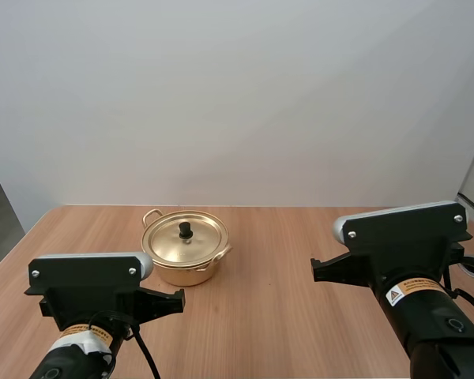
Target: Open the pot, put the car inside, and close it
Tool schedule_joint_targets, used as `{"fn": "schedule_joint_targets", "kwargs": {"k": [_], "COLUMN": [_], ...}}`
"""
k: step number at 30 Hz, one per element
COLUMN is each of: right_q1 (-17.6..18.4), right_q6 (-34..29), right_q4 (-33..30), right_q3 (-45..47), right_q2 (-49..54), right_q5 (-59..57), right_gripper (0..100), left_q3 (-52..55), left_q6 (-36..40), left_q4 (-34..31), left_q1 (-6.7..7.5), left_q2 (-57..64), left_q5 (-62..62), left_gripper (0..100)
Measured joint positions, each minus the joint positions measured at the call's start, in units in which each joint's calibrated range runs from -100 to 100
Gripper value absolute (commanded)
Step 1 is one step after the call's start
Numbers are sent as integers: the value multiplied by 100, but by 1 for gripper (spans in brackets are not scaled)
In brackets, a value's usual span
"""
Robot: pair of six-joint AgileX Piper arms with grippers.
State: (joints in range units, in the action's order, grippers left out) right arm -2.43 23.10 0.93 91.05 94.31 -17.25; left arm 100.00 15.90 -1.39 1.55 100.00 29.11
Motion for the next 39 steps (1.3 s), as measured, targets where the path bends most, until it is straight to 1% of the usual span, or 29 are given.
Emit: {"fn": "schedule_joint_targets", "kwargs": {"k": [3, 7, 16, 19, 21, 24, 29, 32, 34, 39], "right_q1": [0, 0, 19, 82, 98, 122, 122, 181, 189, 189], "right_q6": [-250, -640, -1960, -2269, -2338, -2262, -1623, -1291, -1219, -1228], "right_q4": [-127, -468, -1916, -2144, -2147, -1922, -1090, -687, -559, -555], "right_q3": [0, 0, 5, 16, 118, 351, 848, 895, 895, 895], "right_q2": [337, 569, 569, 569, 569, 569, 569, 569, 569, 569], "right_q5": [-507, -819, -1076, -1328, -1548, -1582, -1599, -1473, -1442, -1462], "right_gripper": [0, 0, 0, 0, 0, 0, 0, 0, 0, 0], "left_q3": [0, 0, 0, 0, 0, 0, 0, 0, 0, 0], "left_q6": [0, 0, 0, 0, 0, 0, 0, 0, 0, 0], "left_q4": [0, 0, 0, 0, 0, 0, 0, 0, 0, 0], "left_q1": [0, 0, 0, 0, 0, 0, 0, 0, 0, 0], "left_q2": [0, 0, 0, 0, 0, 0, 0, 0, 0, 0], "left_q5": [0, 0, 19, 19, 19, 19, 19, 19, 19, 19], "left_gripper": [0, 0, 0, 0, 0, 0, 0, 0, 0, 0]}}
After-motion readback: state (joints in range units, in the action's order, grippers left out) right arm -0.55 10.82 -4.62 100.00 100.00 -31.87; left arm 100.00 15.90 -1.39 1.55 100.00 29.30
